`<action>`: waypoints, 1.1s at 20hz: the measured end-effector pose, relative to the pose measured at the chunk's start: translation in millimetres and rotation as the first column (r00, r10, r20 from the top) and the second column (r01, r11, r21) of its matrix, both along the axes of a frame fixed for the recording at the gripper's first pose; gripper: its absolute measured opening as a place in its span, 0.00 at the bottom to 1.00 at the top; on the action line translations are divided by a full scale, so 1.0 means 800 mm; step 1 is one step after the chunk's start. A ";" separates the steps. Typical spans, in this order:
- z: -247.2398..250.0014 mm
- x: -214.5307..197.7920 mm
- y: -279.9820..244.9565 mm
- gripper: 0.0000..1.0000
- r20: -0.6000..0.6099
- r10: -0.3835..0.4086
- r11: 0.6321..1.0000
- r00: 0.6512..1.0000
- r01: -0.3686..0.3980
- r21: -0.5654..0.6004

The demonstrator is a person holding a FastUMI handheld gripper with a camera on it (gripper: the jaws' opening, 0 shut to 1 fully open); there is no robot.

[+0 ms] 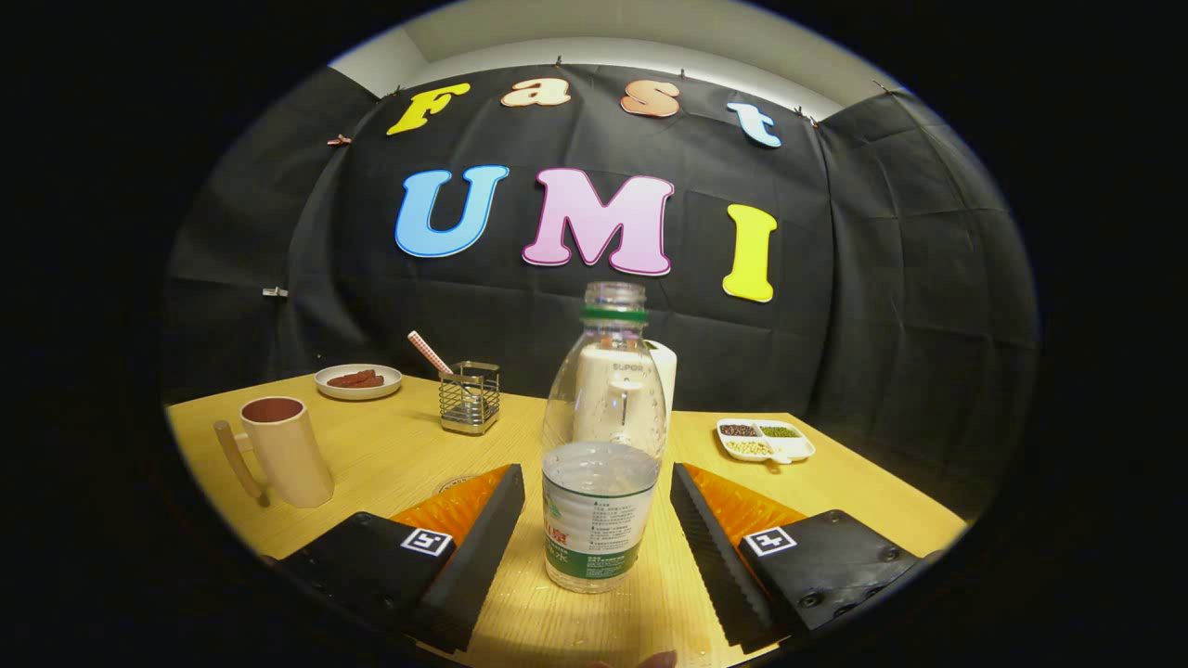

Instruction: Take the bottle from table, then pour the juice into the cup, finally place the bottle on the coaster

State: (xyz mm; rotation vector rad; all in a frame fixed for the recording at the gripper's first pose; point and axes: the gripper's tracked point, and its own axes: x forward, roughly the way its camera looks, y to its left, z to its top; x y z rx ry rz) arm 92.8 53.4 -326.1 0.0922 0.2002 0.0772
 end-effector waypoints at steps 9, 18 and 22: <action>-0.019 0.026 -0.007 0.79 -0.037 -0.060 0.998 0.998 0.060 0.011; 0.059 0.014 0.014 0.76 -0.056 0.023 0.970 0.998 -0.036 -0.240; 0.104 0.012 0.040 0.75 -0.021 0.101 0.914 0.995 -0.101 -0.392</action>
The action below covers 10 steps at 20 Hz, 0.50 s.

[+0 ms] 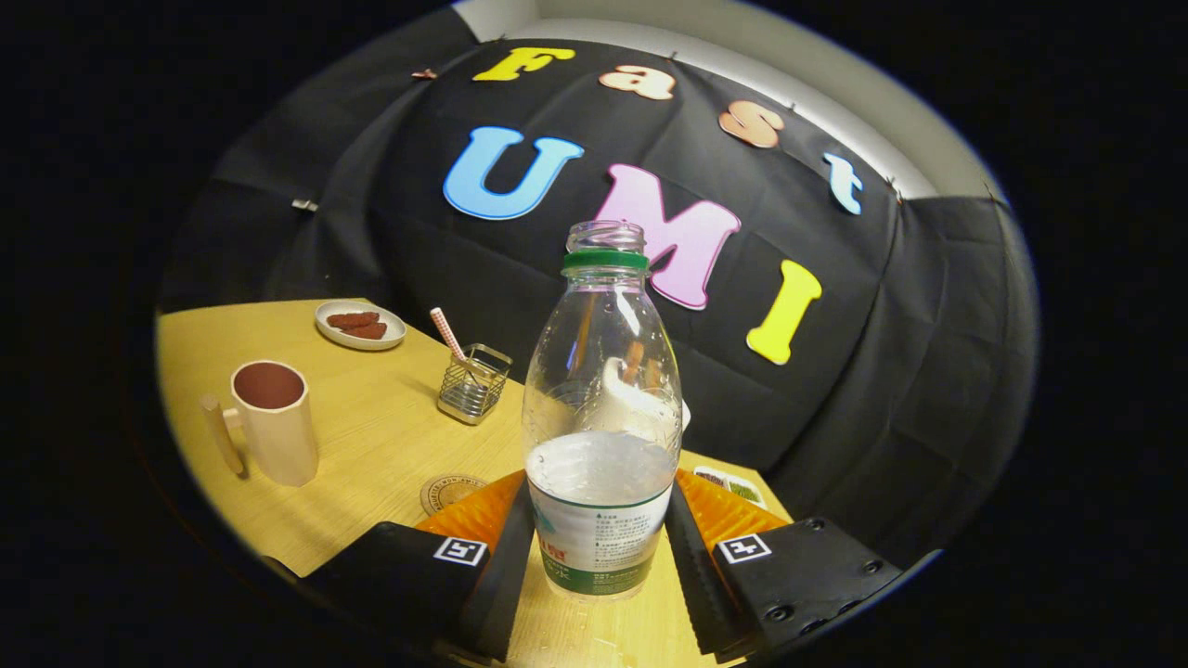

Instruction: Take the bottle from table, then pour the juice into the cup, finally place the bottle on the coaster

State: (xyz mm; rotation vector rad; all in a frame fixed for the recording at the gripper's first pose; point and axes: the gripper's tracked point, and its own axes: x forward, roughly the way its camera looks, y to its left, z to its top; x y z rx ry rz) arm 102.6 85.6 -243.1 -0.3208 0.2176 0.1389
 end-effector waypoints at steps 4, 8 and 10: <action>0.026 -0.002 0.033 0.73 0.018 0.087 0.989 0.996 -0.084 -0.122; 0.039 -0.002 0.067 0.73 0.038 0.182 0.937 0.983 -0.162 -0.310; 0.039 -0.004 0.086 0.73 0.030 0.237 0.902 0.971 -0.209 -0.378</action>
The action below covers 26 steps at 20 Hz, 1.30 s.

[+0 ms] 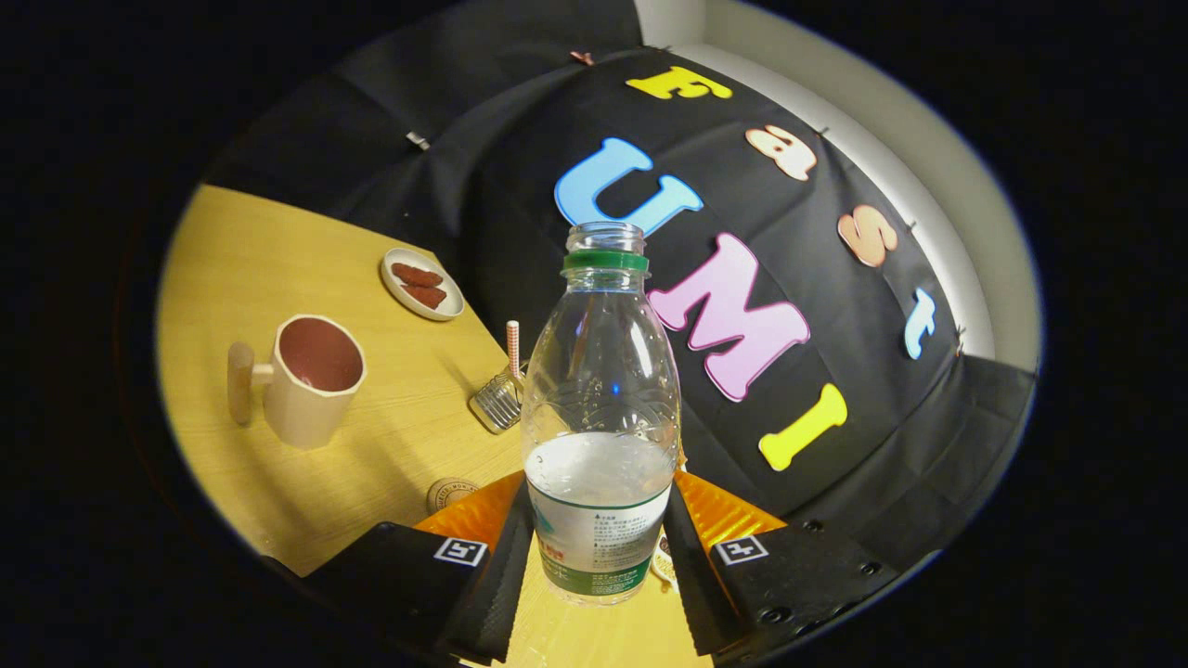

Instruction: Take the bottle from table, then pour the juice into the cup, finally place the bottle on the coaster

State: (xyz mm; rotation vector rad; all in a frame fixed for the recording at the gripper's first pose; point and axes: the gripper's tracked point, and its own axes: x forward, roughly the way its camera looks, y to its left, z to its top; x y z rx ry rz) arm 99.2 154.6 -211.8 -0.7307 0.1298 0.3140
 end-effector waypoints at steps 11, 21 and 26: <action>-0.032 0.000 0.044 0.73 0.006 0.138 0.923 0.990 -0.127 -0.364; -0.055 0.013 0.052 0.73 -0.011 0.192 0.831 0.981 -0.168 -0.530; -0.057 0.017 0.058 0.73 -0.001 0.238 0.774 0.971 -0.190 -0.604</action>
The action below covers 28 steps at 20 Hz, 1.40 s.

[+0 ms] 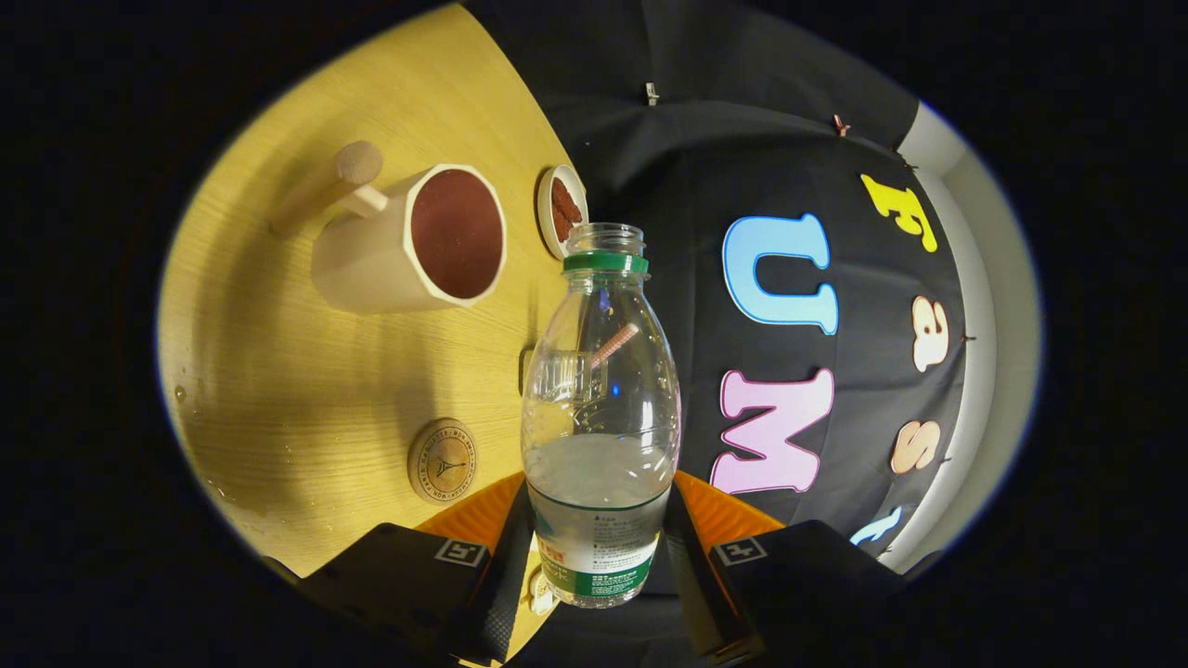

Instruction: Take the bottle from table, then pour the juice into the cup, finally place the bottle on the coaster

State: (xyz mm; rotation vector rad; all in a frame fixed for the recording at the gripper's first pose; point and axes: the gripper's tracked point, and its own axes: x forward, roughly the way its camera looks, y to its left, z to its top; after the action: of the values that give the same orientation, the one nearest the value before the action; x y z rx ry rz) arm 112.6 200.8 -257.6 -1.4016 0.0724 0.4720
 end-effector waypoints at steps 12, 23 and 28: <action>-0.004 0.003 0.001 0.73 0.044 0.057 0.992 0.997 -0.051 -0.118; 0.000 0.017 -0.002 0.73 0.066 0.097 0.979 0.993 -0.083 -0.186; 0.010 0.019 0.000 0.73 0.077 0.109 0.975 0.991 -0.092 -0.203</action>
State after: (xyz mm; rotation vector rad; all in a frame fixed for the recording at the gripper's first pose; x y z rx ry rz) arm 128.0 200.6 -249.5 -1.6271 -0.0241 0.4966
